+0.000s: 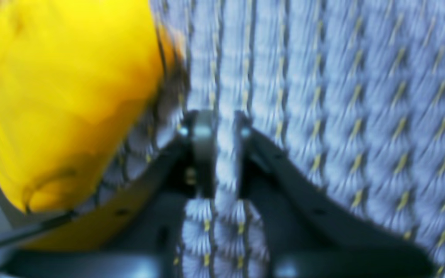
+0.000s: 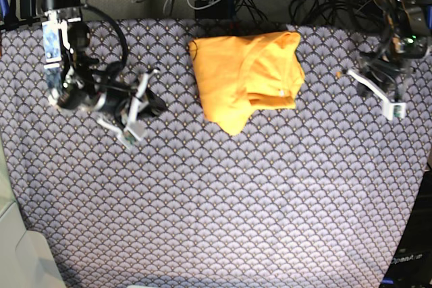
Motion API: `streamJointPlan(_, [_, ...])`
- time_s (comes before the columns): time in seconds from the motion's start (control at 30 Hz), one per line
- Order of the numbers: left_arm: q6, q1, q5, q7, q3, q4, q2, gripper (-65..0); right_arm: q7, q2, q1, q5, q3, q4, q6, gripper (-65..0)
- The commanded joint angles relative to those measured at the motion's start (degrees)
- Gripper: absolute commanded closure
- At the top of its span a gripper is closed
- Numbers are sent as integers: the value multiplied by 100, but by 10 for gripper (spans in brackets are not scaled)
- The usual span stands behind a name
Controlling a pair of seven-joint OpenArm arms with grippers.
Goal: Fold the T-shirt properly
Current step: 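Release the bundle and withdraw the right gripper, then grasp the bundle sides with both grippers and rotate it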
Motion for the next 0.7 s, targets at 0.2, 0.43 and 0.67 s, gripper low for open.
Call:
streamJointPlan(0.2, [-28,32,-36,-66,1004,46,-55,0,415,74,-414,146,102,123,21,0])
streamJointPlan(0.43, [-20,15,-36,-66,1452,-104,-55,0,723,65,-818,137,102,97,21,0])
streamJointPlan(0.67, [-20,-530,-36,-128,1997,-1290,86,0,723,30,-1135,137,76,97,21,0])
